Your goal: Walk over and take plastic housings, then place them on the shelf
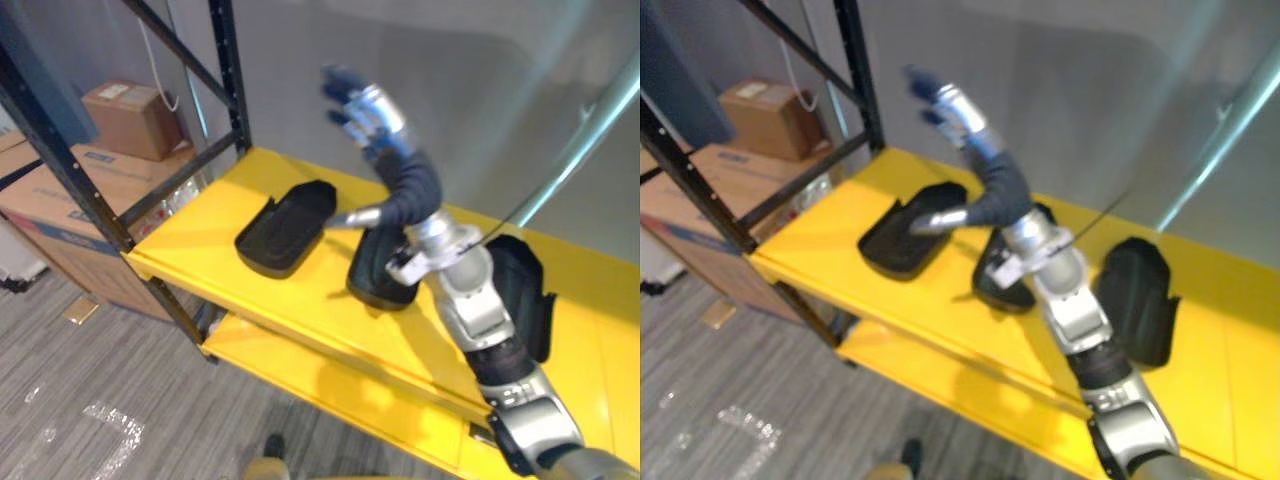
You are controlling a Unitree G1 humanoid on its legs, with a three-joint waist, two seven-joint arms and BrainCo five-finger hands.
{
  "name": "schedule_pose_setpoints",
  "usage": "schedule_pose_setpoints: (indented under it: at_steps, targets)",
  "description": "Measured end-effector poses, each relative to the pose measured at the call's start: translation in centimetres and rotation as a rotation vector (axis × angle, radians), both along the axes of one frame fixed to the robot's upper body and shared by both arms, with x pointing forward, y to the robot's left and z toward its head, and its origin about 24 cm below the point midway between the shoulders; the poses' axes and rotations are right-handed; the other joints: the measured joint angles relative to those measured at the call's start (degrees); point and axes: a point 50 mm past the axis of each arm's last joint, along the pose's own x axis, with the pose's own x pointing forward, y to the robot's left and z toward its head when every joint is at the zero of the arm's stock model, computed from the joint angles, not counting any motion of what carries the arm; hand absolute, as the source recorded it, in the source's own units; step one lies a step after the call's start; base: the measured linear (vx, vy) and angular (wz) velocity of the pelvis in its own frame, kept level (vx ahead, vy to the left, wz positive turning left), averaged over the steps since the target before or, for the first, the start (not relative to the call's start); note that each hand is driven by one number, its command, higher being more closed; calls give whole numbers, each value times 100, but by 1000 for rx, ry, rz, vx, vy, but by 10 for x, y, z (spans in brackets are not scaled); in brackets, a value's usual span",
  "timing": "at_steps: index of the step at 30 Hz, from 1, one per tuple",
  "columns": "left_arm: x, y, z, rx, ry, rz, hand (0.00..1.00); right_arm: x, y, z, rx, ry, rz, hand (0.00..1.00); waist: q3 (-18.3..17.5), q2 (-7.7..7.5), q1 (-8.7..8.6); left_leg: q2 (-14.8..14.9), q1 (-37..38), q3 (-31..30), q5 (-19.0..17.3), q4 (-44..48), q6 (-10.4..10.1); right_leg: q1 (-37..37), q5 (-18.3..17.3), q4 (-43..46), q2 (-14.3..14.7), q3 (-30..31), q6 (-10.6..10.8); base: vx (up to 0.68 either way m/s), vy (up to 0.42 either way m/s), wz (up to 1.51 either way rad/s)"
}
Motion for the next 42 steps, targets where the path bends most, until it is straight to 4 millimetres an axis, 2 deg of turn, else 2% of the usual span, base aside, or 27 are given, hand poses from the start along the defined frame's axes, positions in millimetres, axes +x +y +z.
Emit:
schedule_pose_setpoints:
  at_steps: [2,4,6,9,13,18,21,26,30,35,37,39,42]
  targets:
    - [-1,0,0,2,6,-1,0,-4,12,-5,-84,-28,14,0,-7,-11,13,27,-10,-10,3,0,-2,0,0,-14,22,-3,1,-8,-15,2]
    - [-2,2,0,8,16,-22,0,-8,23,-11,-193,-91,-4,0,-52,-84,46,43,-67,-45,16,1,-10,-19,3,-40,45,-34,2,1,-37,10]
    - [-1,5,1,15,21,-39,0,-7,26,-11,-245,-116,-16,0,-81,-149,63,37,-118,-101,34,1,-16,-19,7,-68,50,-112,3,31,-30,17]
    - [-3,7,1,23,51,-73,0,-5,31,-16,-411,-181,-43,0,-96,-193,70,15,-167,-164,56,2,-46,-5,49,-115,57,-163,63,40,-23,13]
    - [-7,6,-1,21,93,-100,0,6,20,-28,-607,-233,-133,0,-119,-241,162,22,-182,-176,69,4,-59,2,88,-123,90,-171,55,39,-31,1]
    - [-8,6,-2,26,115,-120,0,18,13,-30,-739,-293,-209,0,-121,-244,163,70,-181,-193,82,2,-81,2,66,-122,155,-176,19,-10,-35,0]
    - [-8,6,-2,29,117,-122,0,21,11,-36,-781,-284,-210,0,-113,-258,169,83,-184,-201,87,2,-88,1,64,-122,170,-180,17,-18,-22,0]
    - [-5,12,0,46,114,-138,0,24,11,-45,-814,-268,-198,0,-68,-382,196,83,-191,-209,90,2,-92,-2,65,-121,170,-182,18,0,0,0]
    - [3,15,1,53,103,-148,0,27,13,-54,-828,-201,-164,0,-59,-430,308,74,-194,-228,89,3,-91,-4,66,-119,163,-186,18,0,0,0]
    - [6,14,1,52,99,-151,0,16,36,-56,-753,-134,-41,0,-2,-400,352,63,-198,-335,95,4,-98,43,53,-117,170,-293,5,-6,-16,8]
    - [6,14,1,52,99,-152,0,12,47,-65,-751,-92,-9,0,11,-391,399,66,-198,-336,95,4,-99,42,45,-109,171,-294,-6,0,0,0]
    - [5,13,0,49,100,-152,0,15,55,-80,-742,24,-18,0,25,-381,474,63,-197,-339,94,4,-99,45,20,-95,169,-303,-43,-8,-5,2]
    - [4,13,0,48,103,-150,0,20,63,-95,-701,148,-40,0,107,-365,482,66,-192,-353,94,4,-99,41,-15,-37,164,-312,-53,-21,-6,2]
